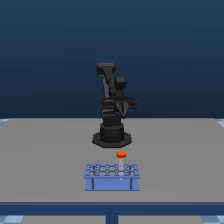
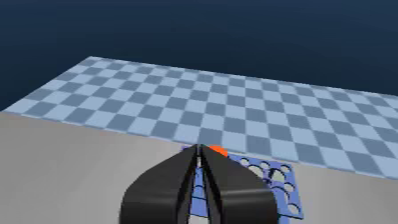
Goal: Pick up the centrifuge tube on the rack
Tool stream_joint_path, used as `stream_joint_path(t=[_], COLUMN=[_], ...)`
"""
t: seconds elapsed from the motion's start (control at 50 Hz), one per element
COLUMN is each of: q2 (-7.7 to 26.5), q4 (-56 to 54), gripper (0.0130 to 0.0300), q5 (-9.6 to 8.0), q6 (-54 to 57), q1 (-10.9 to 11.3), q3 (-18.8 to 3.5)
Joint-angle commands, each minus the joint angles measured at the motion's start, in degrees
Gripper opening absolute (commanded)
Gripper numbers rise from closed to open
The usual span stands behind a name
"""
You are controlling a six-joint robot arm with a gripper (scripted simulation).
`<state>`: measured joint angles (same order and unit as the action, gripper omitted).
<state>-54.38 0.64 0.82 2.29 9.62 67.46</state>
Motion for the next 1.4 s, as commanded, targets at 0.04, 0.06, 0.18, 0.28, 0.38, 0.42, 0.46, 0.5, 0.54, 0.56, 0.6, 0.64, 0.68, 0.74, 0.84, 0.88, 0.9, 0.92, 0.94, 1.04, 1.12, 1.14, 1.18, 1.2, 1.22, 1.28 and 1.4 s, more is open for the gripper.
stream_joint_path(t=[0.04, 0.06, 0.18, 0.28, 0.38, 0.42, 0.46, 0.5, 0.54, 0.56, 0.6, 0.64, 0.68, 0.74, 0.84, 0.88, 0.9, 0.92, 0.94, 1.04, 1.12, 1.14, 1.18, 1.2, 1.22, 1.28, 1.4], q2=[0.0, 0.0, 0.0, 0.0, 0.0, 0.0, 0.01, 0.01, 0.03, 0.07, 0.07, 0.12, 0.19, 0.28, 0.5, 0.63, 0.63, 0.79, 0.79, 1.16, 1.62, 1.62, 1.89, 1.89, 2.19, 2.52, 3.31], q4=[0.0, 0.0, 0.0, 0.0, 0.0, 0.0, -0.06, -0.06, -0.23, -0.51, -0.51, -0.91, -1.41, -2.03, -3.58, -4.52, -4.52, -5.57, -5.57, -7.99, -10.84, -10.84, -12.43, -12.43, -14.12, -15.92, -19.83], gripper=[0.03, 0.03, 0.03, 0.03, 0.03, 0.03, 0.03, 0.03, 0.03, 0.03, 0.03, 0.03, 0.03, 0.03, 0.03, 0.03, 0.03, 0.03, 0.03, 0.03, 0.03, 0.03, 0.03, 0.03, 0.03, 0.03, 0.03], q5=[0.0, 0.0, 0.0, 0.0, 0.0, 0.0, 0.0, 0.0, 0.01, 0.03, 0.03, 0.05, 0.08, 0.12, 0.22, 0.28, 0.28, 0.34, 0.34, 0.5, 0.7, 0.7, 0.81, 0.81, 0.94, 1.08, 1.41], q6=[0.0, 0.0, 0.0, 0.0, 0.0, 0.0, 0.06, 0.06, 0.22, 0.5, 0.5, 0.89, 1.38, 1.98, 3.49, 4.41, 4.41, 5.43, 5.43, 7.78, 10.55, 10.55, 12.09, 12.09, 13.73, 15.46, 19.22], q1=[0.0, 0.0, 0.0, 0.0, 0.0, 0.0, 0.0, 0.0, 0.0, 0.01, 0.01, 0.01, 0.01, 0.02, 0.04, 0.04, 0.04, 0.06, 0.06, 0.08, 0.11, 0.11, 0.13, 0.13, 0.15, 0.17, 0.21], q3=[0.0, 0.0, 0.0, 0.0, 0.0, 0.0, 0.0, 0.0, -0.01, -0.01, -0.01, -0.03, -0.04, -0.06, -0.1, -0.13, -0.13, -0.16, -0.16, -0.24, -0.34, -0.34, -0.4, -0.4, -0.47, -0.54, -0.73])
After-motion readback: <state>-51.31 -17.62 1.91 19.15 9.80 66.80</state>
